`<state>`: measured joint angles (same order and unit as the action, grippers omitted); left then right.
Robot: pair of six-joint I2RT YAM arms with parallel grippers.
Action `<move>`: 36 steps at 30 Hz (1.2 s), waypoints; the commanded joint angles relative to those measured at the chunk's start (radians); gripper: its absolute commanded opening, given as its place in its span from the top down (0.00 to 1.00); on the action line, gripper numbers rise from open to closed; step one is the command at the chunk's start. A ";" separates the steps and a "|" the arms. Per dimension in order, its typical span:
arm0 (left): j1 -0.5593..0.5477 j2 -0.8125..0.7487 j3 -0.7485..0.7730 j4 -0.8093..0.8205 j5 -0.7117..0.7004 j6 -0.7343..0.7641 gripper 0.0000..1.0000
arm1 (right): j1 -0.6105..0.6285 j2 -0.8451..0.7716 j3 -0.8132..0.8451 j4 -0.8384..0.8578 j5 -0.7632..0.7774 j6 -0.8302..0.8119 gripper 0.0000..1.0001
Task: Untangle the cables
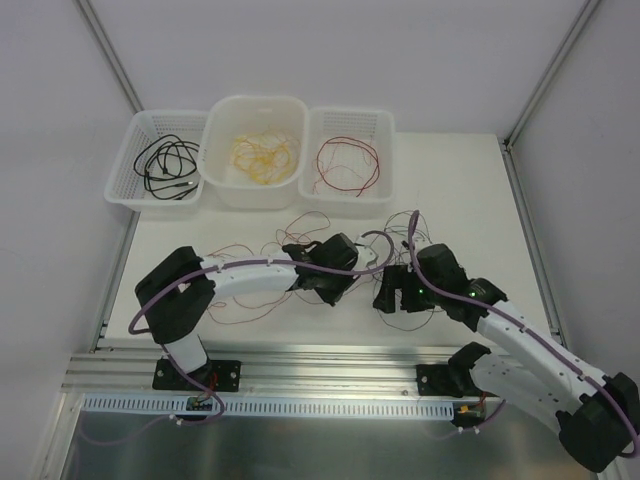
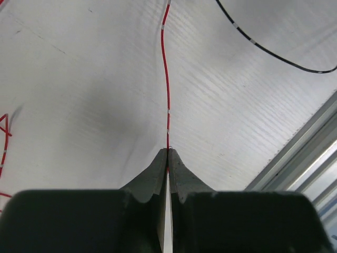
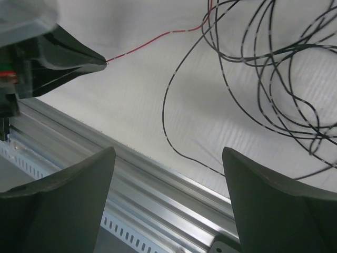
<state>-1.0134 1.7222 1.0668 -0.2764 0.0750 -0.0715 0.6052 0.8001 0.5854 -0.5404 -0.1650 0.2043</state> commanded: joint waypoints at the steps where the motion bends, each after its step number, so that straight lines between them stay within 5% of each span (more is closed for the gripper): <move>1: -0.002 -0.093 -0.018 -0.012 0.025 -0.063 1.00 | 0.037 0.069 -0.039 0.204 -0.021 0.053 0.14; 4: -0.002 -0.127 -0.033 -0.012 0.022 -0.077 1.00 | 0.050 0.155 -0.064 0.288 -0.033 0.072 0.17; 7: -0.002 -0.173 -0.050 -0.014 0.009 -0.100 1.00 | 0.068 0.238 -0.062 0.310 -0.021 0.073 0.30; 8: -0.001 -0.188 -0.062 -0.014 -0.004 -0.105 1.00 | 0.070 0.254 -0.059 0.306 -0.015 0.072 0.48; 10: 0.006 -0.238 -0.079 -0.015 -0.047 -0.114 1.00 | 0.068 0.275 -0.049 0.278 0.002 0.067 0.68; 11: 0.027 -0.259 -0.103 -0.020 -0.056 -0.132 1.00 | 0.070 0.271 -0.033 0.264 0.008 0.057 0.94; 12: 0.042 -0.278 -0.117 -0.024 -0.070 -0.145 1.00 | 0.068 0.261 -0.023 0.245 0.033 0.047 0.99; 16: 0.180 -0.416 -0.205 -0.053 -0.118 -0.220 1.00 | 0.059 0.118 0.092 -0.002 0.235 -0.009 0.99; 21: 0.354 -0.573 -0.313 -0.107 -0.179 -0.301 1.00 | -0.148 -0.083 0.272 -0.260 0.479 -0.017 0.99; 26: 0.457 -0.673 -0.360 -0.132 -0.198 -0.341 1.00 | -0.372 -0.209 0.338 -0.319 0.547 0.026 0.99; 29: 0.463 -0.681 -0.360 -0.136 -0.196 -0.356 1.00 | -0.384 -0.248 0.312 -0.325 0.602 0.102 0.98; 31: 0.464 -0.676 -0.357 -0.139 -0.190 -0.360 1.00 | -0.384 -0.245 0.286 -0.308 0.567 0.115 0.87; 32: 0.464 -0.674 -0.352 -0.142 -0.184 -0.361 1.00 | -0.384 -0.228 0.265 -0.293 0.530 0.071 0.54; 33: 0.466 -0.674 -0.349 -0.142 -0.161 -0.360 1.00 | -0.384 -0.207 0.266 -0.296 0.434 0.054 0.44; 36: 0.464 -0.674 -0.344 -0.145 -0.132 -0.356 1.00 | -0.364 -0.087 0.286 -0.311 0.294 -0.040 0.31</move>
<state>-0.5549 1.0542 0.7132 -0.4076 -0.0868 -0.4088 0.2268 0.6296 0.8639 -0.8318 0.2825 0.2443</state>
